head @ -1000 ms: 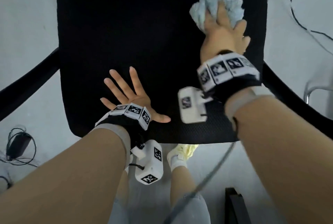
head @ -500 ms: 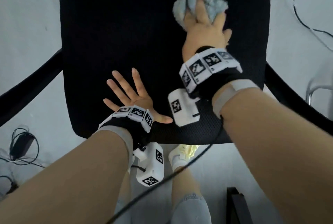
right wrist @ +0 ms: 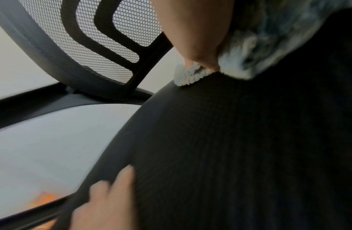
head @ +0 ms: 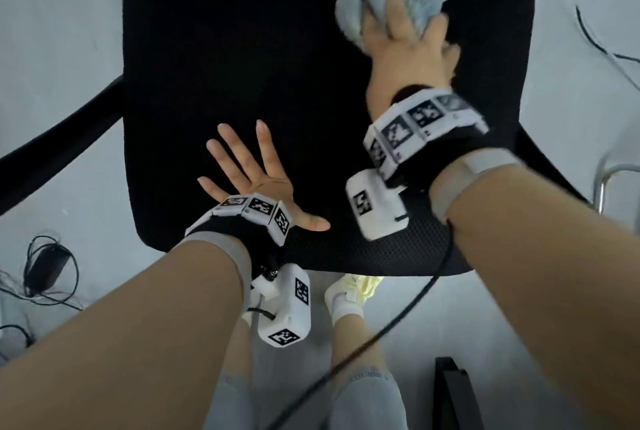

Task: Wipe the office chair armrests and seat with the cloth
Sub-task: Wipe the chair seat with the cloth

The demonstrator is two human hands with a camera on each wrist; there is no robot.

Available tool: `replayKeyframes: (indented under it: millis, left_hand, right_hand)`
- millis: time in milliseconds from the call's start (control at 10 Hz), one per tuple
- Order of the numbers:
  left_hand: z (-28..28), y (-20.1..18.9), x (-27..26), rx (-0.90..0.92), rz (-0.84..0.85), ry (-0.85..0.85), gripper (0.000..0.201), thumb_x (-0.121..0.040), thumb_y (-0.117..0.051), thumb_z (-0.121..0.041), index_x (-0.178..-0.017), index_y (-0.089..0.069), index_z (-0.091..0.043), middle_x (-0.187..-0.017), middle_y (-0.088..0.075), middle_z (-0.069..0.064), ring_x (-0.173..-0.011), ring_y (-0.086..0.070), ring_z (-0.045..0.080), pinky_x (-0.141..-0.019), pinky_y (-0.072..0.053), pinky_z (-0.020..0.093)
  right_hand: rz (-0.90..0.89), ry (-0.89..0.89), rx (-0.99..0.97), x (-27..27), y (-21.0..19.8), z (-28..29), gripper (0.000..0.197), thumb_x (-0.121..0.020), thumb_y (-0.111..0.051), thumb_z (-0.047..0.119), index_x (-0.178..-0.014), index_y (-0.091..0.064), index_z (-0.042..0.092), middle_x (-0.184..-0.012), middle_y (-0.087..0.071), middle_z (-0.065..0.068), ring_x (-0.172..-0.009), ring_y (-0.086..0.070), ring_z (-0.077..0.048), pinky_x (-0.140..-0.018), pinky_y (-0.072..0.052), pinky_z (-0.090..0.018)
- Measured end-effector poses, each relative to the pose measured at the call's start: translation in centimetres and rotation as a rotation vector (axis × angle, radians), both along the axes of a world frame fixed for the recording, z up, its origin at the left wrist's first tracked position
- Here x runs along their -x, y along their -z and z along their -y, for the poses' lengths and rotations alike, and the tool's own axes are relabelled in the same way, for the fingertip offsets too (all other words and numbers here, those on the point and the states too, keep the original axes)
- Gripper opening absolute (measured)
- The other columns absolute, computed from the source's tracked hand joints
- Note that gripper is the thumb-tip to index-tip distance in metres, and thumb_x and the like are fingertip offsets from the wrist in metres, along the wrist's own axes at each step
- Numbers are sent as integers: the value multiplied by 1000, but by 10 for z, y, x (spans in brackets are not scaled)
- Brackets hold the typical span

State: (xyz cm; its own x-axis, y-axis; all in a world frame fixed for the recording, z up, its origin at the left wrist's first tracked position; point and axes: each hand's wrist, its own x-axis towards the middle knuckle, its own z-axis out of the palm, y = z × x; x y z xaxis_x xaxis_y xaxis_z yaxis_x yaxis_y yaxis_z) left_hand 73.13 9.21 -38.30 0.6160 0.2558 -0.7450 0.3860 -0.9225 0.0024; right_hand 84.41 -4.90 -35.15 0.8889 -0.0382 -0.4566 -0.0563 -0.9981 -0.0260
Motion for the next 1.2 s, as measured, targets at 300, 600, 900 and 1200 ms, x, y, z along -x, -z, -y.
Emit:
replayKeyframes:
  millis: [300,600,900,1200]
  left_hand:
    - [7,-9,-6,-6,-112,-44,155,-42,-76,-66,-129,44,-21,-140,43,22,-132,36,37,-105,11,64]
    - [6,-6,-6,-26,-65,-1,157,-41,-80,-62,-130,41,-17,-141,40,20,-132,33,40,-104,10,64]
    - [7,-6,-6,-44,-1,-13,157,-34,-74,-69,-109,57,-26,-145,36,21,-135,30,39,-105,9,65]
    - [7,-9,-4,-19,29,-17,159,-29,-74,-68,-138,32,-22,-147,33,20,-136,29,37,-105,9,65]
  right_hand:
    - [-36,-238,-64,57,6,24,58,-90,-43,21,-140,-19,42,-153,-8,7,-126,-25,-32,-102,-26,-49]
    - [-37,289,-91,74,-6,36,83,-82,-38,-5,-142,-5,43,-155,7,14,-126,-21,-39,-105,-24,-52]
    - [61,252,-127,44,1,45,77,-86,-33,-7,-142,-12,42,-155,1,15,-130,-18,-40,-103,-22,-58]
    - [50,280,-142,129,-4,36,77,-83,-45,1,-141,-16,42,-155,1,15,-113,-33,-36,-97,-33,-49]
